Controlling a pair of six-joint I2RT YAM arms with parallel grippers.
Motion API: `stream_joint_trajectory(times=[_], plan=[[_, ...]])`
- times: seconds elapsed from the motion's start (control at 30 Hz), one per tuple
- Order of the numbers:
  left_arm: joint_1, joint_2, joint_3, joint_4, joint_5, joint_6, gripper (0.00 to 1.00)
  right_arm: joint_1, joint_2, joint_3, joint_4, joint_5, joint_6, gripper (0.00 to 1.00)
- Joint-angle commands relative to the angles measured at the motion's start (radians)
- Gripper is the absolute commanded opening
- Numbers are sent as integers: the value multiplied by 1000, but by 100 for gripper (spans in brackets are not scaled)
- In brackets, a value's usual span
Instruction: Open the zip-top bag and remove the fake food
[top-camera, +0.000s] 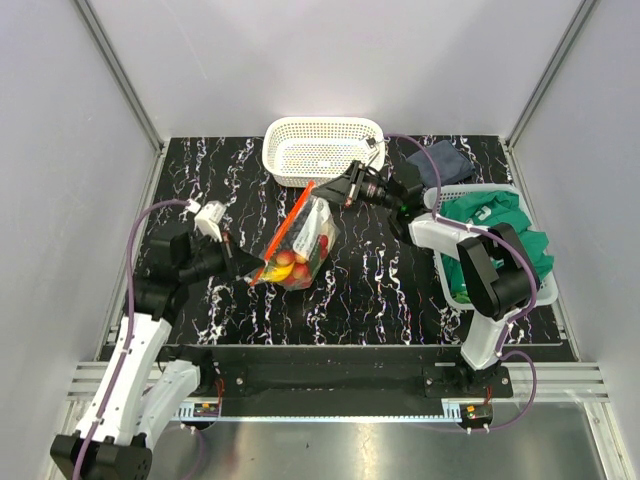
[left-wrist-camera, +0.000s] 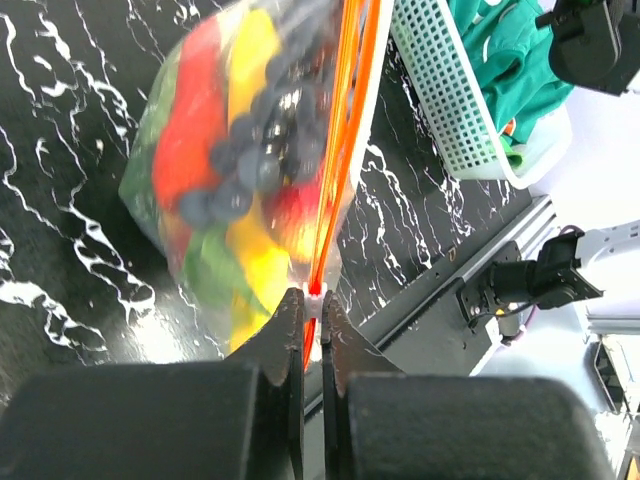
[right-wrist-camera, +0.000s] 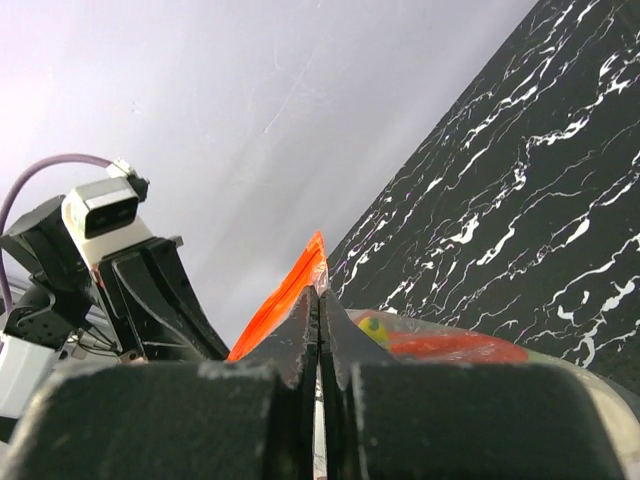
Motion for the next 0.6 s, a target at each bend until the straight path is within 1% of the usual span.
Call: stream_joint_trajectory(times=[0.0, 0.13, 0.27, 0.4, 0.5, 0.53, 0.57], plan=[[-3, -78, -22, -96, -6, -36, 0, -37, -26, 9, 123, 72, -4, 0], [-3, -113, -28, -151, -38, -67, 0, -43, -20, 11, 125, 69, -4, 0], [-3, -124, -39, -215, -34, -99, 0, -46, -11, 11, 132, 67, 1, 0], [-3, -144, -42, -252, -43, -96, 0, -46, -2, 14, 143, 56, 7, 0], [-3, -156, -35, -257, -18, -87, 0, -46, 15, 25, 158, 38, 19, 0], [-3, -156, -16, -257, -20, -82, 5, -46, 21, 28, 180, 20, 24, 0], [-3, -146, -4, -257, -20, -66, 23, -46, 27, 29, 192, 12, 32, 0]])
